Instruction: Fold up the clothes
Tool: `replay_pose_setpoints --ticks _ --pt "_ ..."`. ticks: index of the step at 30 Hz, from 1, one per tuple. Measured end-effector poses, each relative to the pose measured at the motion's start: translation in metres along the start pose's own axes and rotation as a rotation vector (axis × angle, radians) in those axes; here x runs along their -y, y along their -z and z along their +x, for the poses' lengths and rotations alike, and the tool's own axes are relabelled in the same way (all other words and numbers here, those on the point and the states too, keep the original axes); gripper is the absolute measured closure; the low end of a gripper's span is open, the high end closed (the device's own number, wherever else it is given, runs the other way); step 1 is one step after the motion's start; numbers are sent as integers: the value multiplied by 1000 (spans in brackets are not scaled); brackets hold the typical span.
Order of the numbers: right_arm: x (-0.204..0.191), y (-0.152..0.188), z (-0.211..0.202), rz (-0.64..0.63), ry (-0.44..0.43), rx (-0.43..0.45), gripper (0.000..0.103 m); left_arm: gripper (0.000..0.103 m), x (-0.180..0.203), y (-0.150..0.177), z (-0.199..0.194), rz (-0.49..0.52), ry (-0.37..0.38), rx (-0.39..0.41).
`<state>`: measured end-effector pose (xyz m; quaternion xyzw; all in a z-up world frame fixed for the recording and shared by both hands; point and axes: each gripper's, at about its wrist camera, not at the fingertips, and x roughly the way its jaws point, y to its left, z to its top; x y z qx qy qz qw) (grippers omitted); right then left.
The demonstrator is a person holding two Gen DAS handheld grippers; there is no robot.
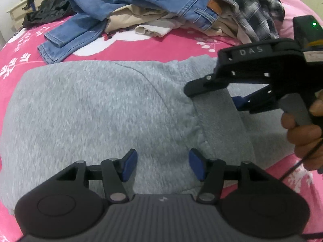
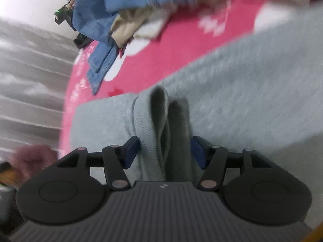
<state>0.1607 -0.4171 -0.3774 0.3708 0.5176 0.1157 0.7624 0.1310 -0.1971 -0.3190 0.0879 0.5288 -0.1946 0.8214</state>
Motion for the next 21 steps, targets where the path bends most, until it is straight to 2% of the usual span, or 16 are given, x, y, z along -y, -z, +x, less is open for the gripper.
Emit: replay_pose_setpoints --ticks 5,7,9,10,12,13,15,17,21 --pt "1 9 9 17 -50 -55 46 44 1 1 0 3 -10 5" --pt "-10 13 12 -52 -17 -73 46 44 2 1 -1 8 -18 -4" --pt "-14 14 14 -43 -1 -61 48 45 3 1 -2 4 -25 -11" --pt "-15 15 11 -31 -6 -49 63 45 3 1 -2 -1 -28 -13" --pt "-17 16 7 -6 -16 -24 83 48 7 -1 -7 -3 -35 -15" --pt "-18 16 5 6 -21 -12 84 49 9 -2 -9 -4 -38 -16" --pt "-31 19 -5 -62 -3 19 85 52 18 -5 -18 15 -35 -15" --pt "-32 17 -26 -77 -11 43 85 51 27 -8 -30 19 -5 -10" --pt "-21 -4 -79 -102 -3 100 85 49 48 -17 -52 -2 113 -13"
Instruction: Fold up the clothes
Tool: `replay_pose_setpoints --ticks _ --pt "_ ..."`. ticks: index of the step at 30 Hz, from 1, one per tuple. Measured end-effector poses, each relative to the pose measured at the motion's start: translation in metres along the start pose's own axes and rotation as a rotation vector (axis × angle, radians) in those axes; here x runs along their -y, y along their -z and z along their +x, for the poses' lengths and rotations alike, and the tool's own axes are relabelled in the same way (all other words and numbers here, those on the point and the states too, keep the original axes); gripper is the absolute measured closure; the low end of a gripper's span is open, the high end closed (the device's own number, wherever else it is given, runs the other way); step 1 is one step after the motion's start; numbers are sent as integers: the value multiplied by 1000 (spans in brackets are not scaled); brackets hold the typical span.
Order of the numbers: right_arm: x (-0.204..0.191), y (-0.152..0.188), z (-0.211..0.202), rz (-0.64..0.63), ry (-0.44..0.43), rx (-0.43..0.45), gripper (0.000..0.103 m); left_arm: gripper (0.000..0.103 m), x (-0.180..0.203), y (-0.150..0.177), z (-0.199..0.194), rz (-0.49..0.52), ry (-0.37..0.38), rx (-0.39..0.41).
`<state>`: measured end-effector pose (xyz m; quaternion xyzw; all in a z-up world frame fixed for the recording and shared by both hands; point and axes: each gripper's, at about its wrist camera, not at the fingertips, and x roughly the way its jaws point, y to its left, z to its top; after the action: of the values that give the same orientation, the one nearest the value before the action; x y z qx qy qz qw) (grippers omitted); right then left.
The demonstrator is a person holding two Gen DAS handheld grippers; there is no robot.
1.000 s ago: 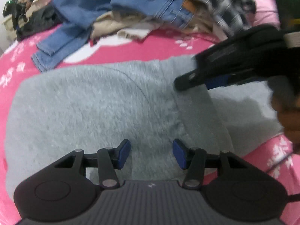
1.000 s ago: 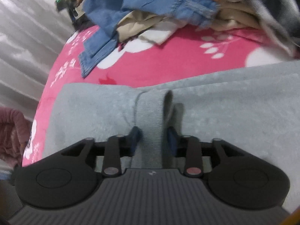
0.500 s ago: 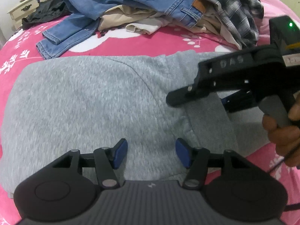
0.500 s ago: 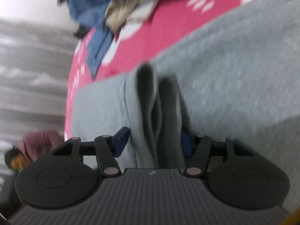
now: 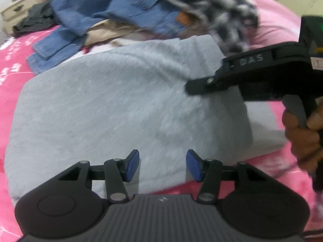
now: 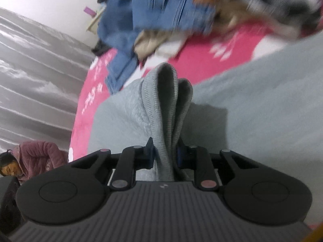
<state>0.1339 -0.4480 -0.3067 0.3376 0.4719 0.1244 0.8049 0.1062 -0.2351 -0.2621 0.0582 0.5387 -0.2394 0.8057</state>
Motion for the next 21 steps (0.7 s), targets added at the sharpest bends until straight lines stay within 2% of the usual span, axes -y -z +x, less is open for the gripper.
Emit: replay_pose_setpoints --ticks 4,8,16,19,21 --pt "35 -34 -52 -49 70 40 85 48 11 3 -10 -32 70 -14" --pt "87 -58 -79 -24 142 27 85 49 0 12 -11 -92 45 -43" --pt "129 -69 -106 27 106 17 85 51 -64 23 -28 -280 -96 -79" --pt "144 -66 -101 23 131 -12 85 50 -86 31 -30 -331 -148 -82" --pt "159 -58 -89 15 187 -43 81 50 -100 37 -30 -371 -172 -87"
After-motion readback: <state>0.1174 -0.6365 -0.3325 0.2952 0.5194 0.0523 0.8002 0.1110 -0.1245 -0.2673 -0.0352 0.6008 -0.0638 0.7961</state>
